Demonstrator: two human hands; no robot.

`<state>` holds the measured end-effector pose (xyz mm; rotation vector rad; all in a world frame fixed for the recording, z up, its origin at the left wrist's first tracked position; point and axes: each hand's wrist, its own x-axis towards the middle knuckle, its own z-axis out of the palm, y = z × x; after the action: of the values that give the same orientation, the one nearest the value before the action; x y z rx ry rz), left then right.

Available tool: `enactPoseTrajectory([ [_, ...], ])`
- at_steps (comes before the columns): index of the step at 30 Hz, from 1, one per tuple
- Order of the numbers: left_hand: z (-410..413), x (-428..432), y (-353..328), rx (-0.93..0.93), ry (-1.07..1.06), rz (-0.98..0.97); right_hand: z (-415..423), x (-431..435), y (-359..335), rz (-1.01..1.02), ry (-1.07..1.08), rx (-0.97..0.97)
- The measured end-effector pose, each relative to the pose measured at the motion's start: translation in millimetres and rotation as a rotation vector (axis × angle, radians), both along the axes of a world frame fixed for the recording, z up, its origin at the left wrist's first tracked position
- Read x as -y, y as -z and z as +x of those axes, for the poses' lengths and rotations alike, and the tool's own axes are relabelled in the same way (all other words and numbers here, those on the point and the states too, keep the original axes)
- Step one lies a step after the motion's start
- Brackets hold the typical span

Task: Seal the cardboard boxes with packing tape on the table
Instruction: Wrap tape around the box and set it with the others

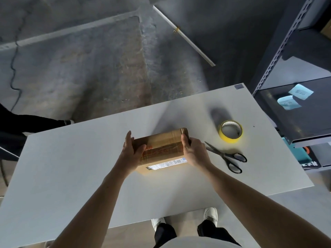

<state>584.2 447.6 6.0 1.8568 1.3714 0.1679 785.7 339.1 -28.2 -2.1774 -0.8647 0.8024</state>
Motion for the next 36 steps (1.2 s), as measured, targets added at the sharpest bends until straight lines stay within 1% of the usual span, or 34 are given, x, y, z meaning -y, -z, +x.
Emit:
enactPoseTrajectory([
  [2, 1.2, 4.6, -1.3, 0.000, -0.067, -0.020, 5.3, 3.3, -0.4, -0.028, -0.093, 0.000],
  [3, 0.4, 6.7, -0.5, 0.003, -0.111, -0.041, 9.5, 8.2, 0.2, -0.012, -0.128, -0.046],
  [6, -10.9, 17.8, 4.5, 0.059, -0.162, -0.133, 17.1, 30.1, 3.9, 0.142, -0.196, -0.297],
  [9, -27.7, 32.0, 11.7, 0.144, -0.130, -0.217, 20.7, 42.2, 17.4, 0.260, -0.383, -0.355],
  [11, -32.3, 38.1, 16.1, 0.162, -0.128, -0.218, 20.5, 43.9, 27.1, 0.257, -0.455, -0.335],
  [15, -28.0, 39.6, 16.0, 0.168, -0.134, -0.080, 16.9, 40.5, 29.5, 0.193, -0.379, -0.217],
  [18, -31.0, 30.8, 16.3, 0.209, -0.199, 0.004, 14.3, 29.5, 25.5, 0.214, -0.347, -0.227],
  [21, -42.3, 17.4, 15.8, 0.199, -0.252, 0.075, 5.6, 12.0, 17.6, 0.199, -0.337, -0.225],
  [24, -63.2, -0.4, 14.5, 0.259, -0.340, 0.080, -19.1, -7.0, 7.3, 0.204, -0.301, -0.212],
  [28, -89.0, -33.1, 7.1, 0.247, -0.420, 0.131, -63.9, -37.2, -1.3, 0.191, -0.235, -0.207],
  [31, -107.3, -62.7, 2.8, 0.227, -0.446, 0.168, -92.6, -59.6, 2.8, 0.182, -0.220, -0.247],
  [33, -120.6, -82.4, 4.6, 0.204, -0.486, 0.142, -109.3, -75.5, 6.7, 0.168, -0.227, -0.231],
  [36, -140.3, -109.4, 9.8, 0.162, -0.574, 0.054, -130.6, -102.8, 7.3, 0.187, -0.122, -0.225],
])
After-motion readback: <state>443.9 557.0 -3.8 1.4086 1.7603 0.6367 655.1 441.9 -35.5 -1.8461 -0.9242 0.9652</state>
